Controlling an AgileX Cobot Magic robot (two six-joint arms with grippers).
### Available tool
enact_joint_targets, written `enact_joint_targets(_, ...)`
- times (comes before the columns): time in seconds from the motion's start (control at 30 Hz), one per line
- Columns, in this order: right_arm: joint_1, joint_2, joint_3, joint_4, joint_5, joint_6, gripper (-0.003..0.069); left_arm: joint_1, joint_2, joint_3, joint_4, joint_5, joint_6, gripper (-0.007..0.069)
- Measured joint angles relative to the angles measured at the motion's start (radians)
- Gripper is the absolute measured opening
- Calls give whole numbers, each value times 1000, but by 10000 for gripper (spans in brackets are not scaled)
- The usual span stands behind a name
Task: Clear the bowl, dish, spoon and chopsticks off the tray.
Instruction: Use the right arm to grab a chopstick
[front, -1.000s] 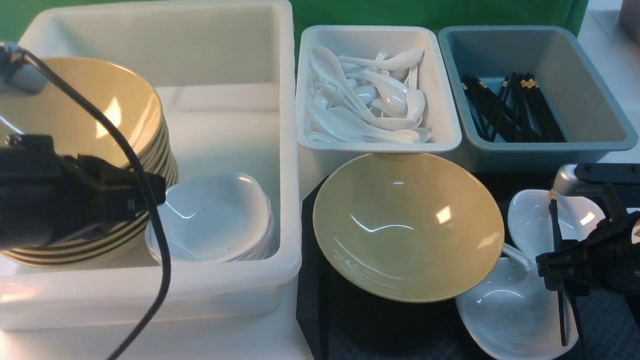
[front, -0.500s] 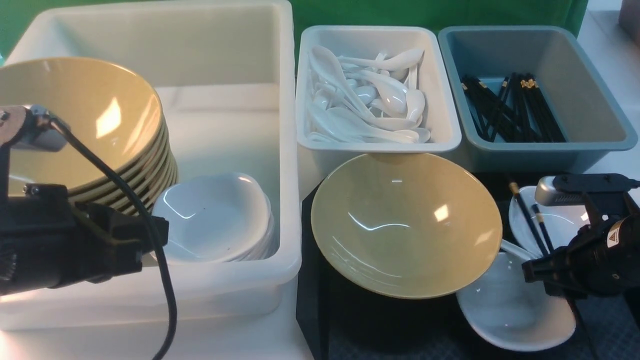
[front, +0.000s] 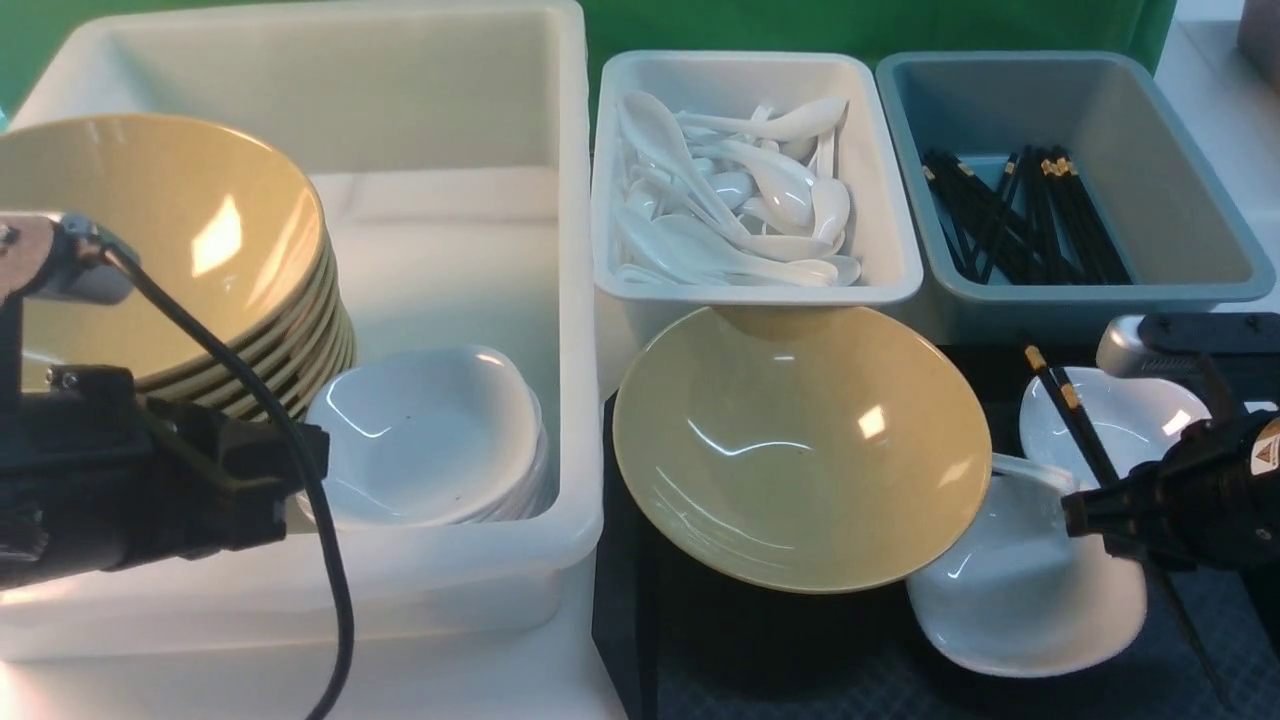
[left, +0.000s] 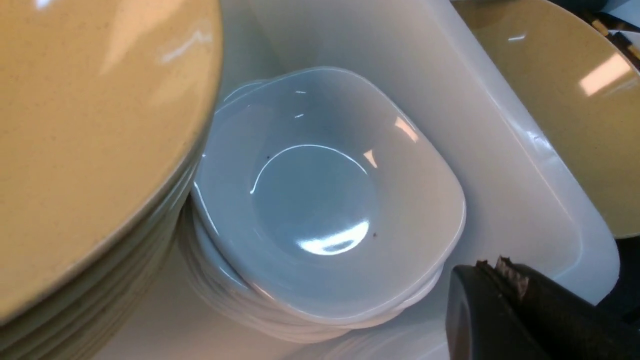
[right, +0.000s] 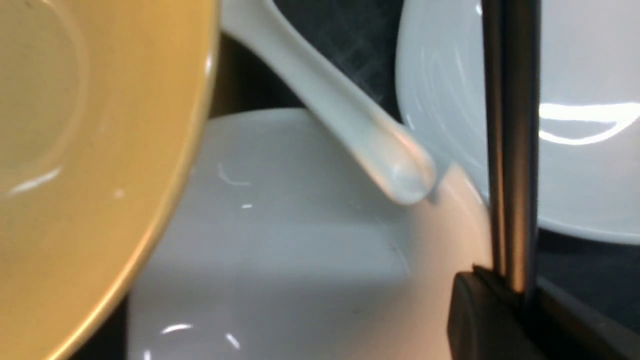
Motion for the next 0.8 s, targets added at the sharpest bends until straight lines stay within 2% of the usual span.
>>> enact_joint_targets(0.33,0,28,-3,-1,27,0,84,0,0,96,-8,-102,2,-1)
enact_joint_targets(0.47,0,40,-3,-1,32,-3,129,0,0,96,-21,-111,2,-1)
enact_joint_targets(0.57,0,41,-3,-2,34,-3,210,0,0,97,-26,-112,2,-1)
enact_joint_targets(0.67,0,52,-3,-2,20,-2,237,0,0,97,-29,-111,2,-1)
enact_joint_targets(0.8,0,74,-3,-2,1,-10,181,0,0,97,-29,-110,2,-1)
